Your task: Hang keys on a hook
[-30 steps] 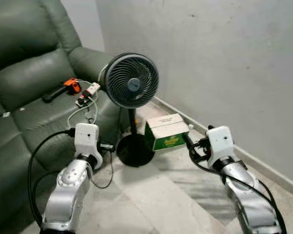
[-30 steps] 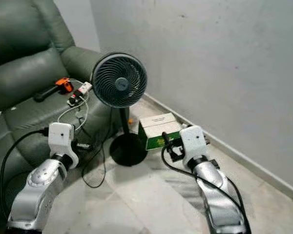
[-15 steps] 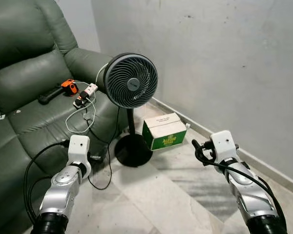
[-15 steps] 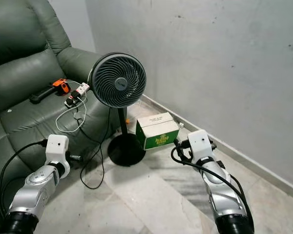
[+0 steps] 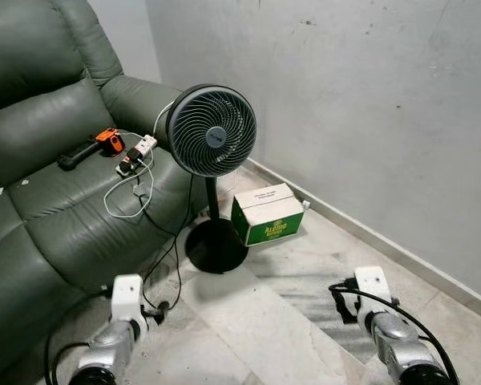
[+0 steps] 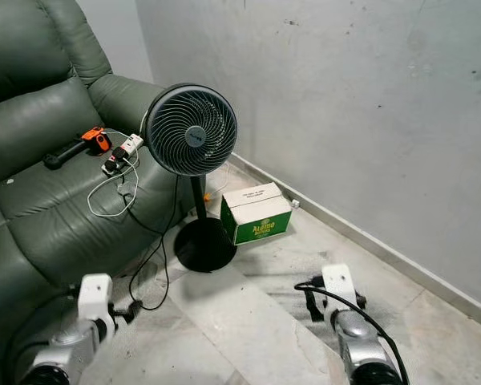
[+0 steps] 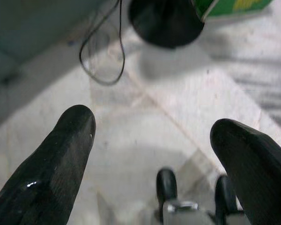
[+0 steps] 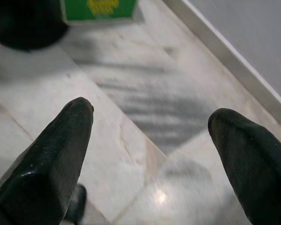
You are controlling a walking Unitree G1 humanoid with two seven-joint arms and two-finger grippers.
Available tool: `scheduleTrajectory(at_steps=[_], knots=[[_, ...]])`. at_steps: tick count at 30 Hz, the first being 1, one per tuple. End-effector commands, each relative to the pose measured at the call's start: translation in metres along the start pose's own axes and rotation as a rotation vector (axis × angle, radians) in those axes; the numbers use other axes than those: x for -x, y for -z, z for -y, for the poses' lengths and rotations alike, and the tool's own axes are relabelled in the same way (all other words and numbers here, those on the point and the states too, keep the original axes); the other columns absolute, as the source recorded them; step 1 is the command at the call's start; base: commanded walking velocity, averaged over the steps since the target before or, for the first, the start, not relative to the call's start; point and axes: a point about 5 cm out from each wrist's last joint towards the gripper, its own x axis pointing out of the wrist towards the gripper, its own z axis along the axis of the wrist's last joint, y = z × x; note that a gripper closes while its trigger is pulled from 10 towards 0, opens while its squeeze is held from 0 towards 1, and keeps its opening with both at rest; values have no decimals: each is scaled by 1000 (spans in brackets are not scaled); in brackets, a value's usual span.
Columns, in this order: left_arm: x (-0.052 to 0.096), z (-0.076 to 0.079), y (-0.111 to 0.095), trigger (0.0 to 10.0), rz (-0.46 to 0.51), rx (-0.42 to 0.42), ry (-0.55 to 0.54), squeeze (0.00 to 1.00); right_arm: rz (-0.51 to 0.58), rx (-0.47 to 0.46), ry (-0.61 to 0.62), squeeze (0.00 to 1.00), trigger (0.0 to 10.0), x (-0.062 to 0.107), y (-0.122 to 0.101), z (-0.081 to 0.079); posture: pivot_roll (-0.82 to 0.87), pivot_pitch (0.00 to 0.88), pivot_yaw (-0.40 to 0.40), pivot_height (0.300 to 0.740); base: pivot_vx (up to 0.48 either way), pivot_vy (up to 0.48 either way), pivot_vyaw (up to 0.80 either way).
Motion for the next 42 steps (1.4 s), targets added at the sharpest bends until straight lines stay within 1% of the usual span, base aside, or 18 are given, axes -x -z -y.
scheduleTrajectory(at_steps=[1,3,4,5,6,8,11,12,18,25,30,42], knots=[[2,0,18,10000,-57,-9,-7,0,-56,19,19,0,10000,2,14,3,-49,14,-4,740,0,0,0],[2,3,25,10000,-81,-19,1,0,-104,62,16,0,10000,4,27,3,-49,14,-4,740,0,0,0],[2,3,25,10000,-81,-19,1,0,-104,62,16,0,10000,4,27,3,-49,14,-4,740,0,0,0],[3,6,30,10000,-91,-15,19,0,-144,109,2,0,10000,7,39,2,-51,7,-3,740,0,0,0],[3,8,32,10000,-95,-10,28,0,-161,121,-7,0,10000,9,45,2,-51,7,-3,740,0,0,0],[3,10,33,10000,-95,-18,39,0,-175,145,-21,0,10000,11,51,0,-51,7,-3,740,0,0,0],[2,9,31,10000,-87,-8,38,0,-185,146,-29,0,10000,13,57,-1,-49,4,0,740,0,0,0],[2,10,31,10000,-87,-15,40,0,-191,172,-40,0,10000,14,61,-3,-53,3,3,740,247,0,0],[2,11,33,10000,-90,-24,49,0,-200,210,-62,0,10000,16,68,-10,-53,2,5,740,274,0,0],[3,10,34,10000,-93,-28,49,0,-193,219,-81,0,10000,16,68,-12,-51,2,4,740,306,0,0],[3,10,34,10000,-95,-33,49,0,-200,247,-89,0,10000,18,71,-8,-51,2,4,740,316,0,0],[3,9,33,10000,-96,-42,54,0,-225,271,-85,0,10000,22,79,2,-49,6,5,740,320,0,0]])
